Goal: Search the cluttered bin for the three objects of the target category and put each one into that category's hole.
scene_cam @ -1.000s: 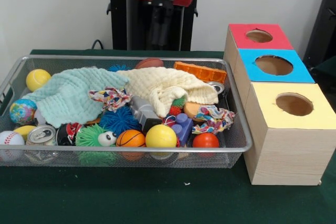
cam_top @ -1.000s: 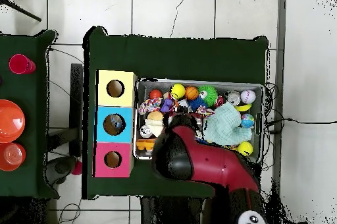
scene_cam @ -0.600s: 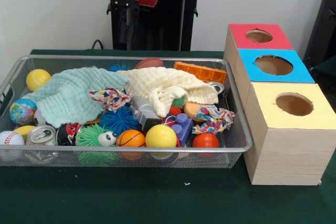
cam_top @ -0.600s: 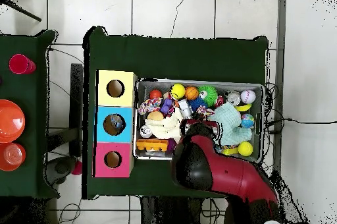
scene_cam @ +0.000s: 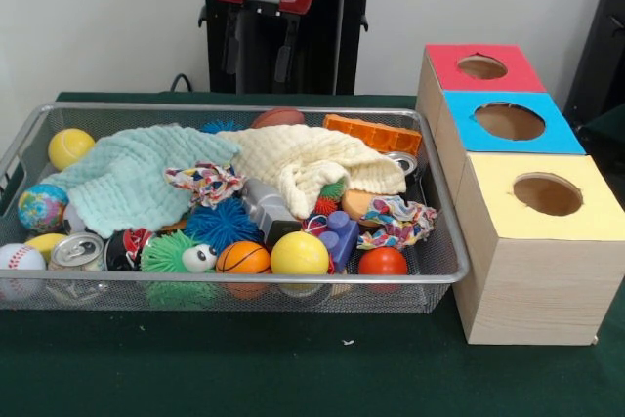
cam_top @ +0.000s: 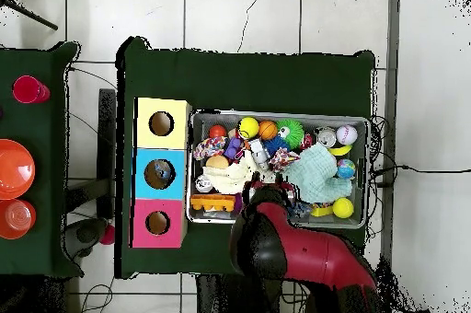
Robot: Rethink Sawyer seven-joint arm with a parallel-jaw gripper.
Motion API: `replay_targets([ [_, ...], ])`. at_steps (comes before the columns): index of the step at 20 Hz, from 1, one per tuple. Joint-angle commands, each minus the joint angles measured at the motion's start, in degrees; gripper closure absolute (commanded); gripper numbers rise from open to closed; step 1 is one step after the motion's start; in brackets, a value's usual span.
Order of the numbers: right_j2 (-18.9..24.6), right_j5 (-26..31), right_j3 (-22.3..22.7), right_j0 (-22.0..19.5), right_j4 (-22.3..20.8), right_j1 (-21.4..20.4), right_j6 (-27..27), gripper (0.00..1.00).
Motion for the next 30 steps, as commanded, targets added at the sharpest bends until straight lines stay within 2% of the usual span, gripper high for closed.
replay_targets([
  [1,1.32,0.69,2.90,0.05,-3.43,0.72,6.32,0.00],
  [4,0.64,1.05,3.07,-0.32,-3.95,1.95,6.15,0.00],
  [9,-0.73,-3.24,2.73,-0.04,-5.33,5.81,7.14,0.00],
  [14,-3.07,-8.96,2.27,1.61,-4.26,12.50,9.83,0.00],
  [20,-3.85,-11.89,2.57,2.87,-2.94,15.43,10.57,0.00],
  [24,0.64,-10.04,4.55,-0.01,-2.43,15.94,11.46,0.00],
  [30,7.24,-11.22,7.33,-4.47,-1.74,17.16,13.83,0.00],
])
